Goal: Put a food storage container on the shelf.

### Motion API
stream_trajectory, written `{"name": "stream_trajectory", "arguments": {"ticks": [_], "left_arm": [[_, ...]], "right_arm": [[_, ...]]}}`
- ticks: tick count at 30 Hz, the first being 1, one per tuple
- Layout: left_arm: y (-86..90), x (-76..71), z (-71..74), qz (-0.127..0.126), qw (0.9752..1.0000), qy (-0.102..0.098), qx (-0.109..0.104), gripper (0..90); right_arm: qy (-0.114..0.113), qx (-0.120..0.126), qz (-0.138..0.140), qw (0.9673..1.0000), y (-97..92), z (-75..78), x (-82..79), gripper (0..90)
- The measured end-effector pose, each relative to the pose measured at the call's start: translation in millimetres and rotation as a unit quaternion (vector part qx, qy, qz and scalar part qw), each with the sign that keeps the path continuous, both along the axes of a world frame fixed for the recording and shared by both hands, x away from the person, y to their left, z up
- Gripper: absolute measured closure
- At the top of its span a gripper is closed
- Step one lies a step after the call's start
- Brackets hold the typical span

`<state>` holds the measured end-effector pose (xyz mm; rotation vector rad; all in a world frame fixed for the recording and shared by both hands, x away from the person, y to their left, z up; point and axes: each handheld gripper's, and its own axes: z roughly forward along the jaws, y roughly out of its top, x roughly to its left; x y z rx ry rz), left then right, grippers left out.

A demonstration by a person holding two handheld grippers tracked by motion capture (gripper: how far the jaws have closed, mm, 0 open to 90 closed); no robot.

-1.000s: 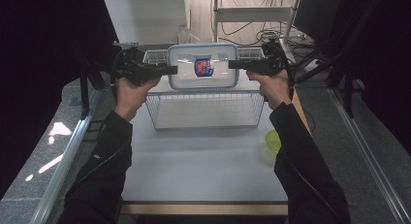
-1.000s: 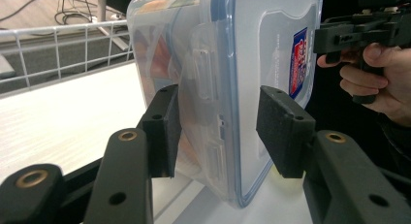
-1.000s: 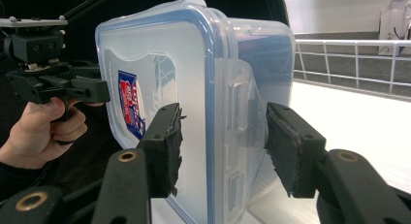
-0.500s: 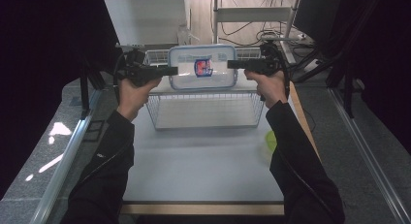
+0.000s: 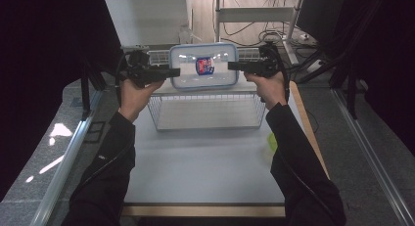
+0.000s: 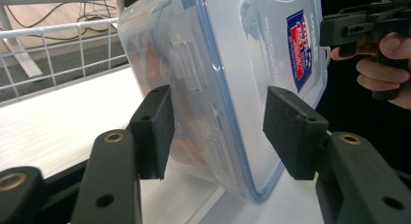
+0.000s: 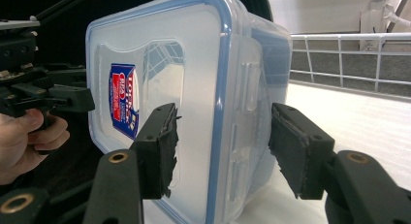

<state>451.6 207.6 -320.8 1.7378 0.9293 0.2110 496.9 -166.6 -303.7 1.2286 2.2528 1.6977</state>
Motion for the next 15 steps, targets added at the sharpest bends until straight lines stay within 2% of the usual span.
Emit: {"name": "stream_trajectory", "arguments": {"ticks": [4, 8, 9, 10, 11, 13, 14, 15], "left_arm": [[-0.4, -0.4, 0.2, 0.003, 0.9999, -0.004, 0.009, 44.6], [-3.2, -0.1, -4.1, 0.014, 0.999, -0.014, 0.04, 43.0], [-3.9, 0.4, -5.4, 0.014, 0.999, -0.013, 0.04, 40.6], [-2.3, 0.8, -6.5, 0.018, 0.9995, -0.018, 0.021, 40.6], [-1.6, 2.0, -6.7, 0.017, 0.9997, -0.012, 0.014, 44.4], [-4.8, 3.6, -8.2, 0.025, 0.9984, -0.012, 0.05, 45.3], [-6.4, 4.1, -9.5, 0.031, 0.9978, -0.012, 0.058, 44.8], [-7.4, 4.7, -10.6, 0.031, 0.9979, -0.01, 0.056, 43.9]], "right_arm": [[-0.001, 0.002, -0.001, 1.0, -0.3, -0.7, 0.3, 43.9], [-0.006, -0.003, -0.009, 0.9999, -0.1, -1.3, 0.7, 43.9], [-0.011, -0.013, -0.014, 0.9998, -0.3, -2.1, 1.0, 45.0], [-0.011, -0.013, -0.014, 0.9998, -0.3, -2.1, 1.0, 45.0], [-0.012, -0.015, -0.016, 0.9997, 0.3, -3.6, 1.7, 44.6], [-0.014, -0.022, -0.022, 0.9994, 1.2, -4.4, 1.9, 45.4], [-0.018, -0.02, -0.023, 0.9994, 1.3, -4.8, 2.2, 45.6], [-0.014, -0.018, -0.023, 0.9995, 1.5, -4.8, 2.6, 45.7]]}}
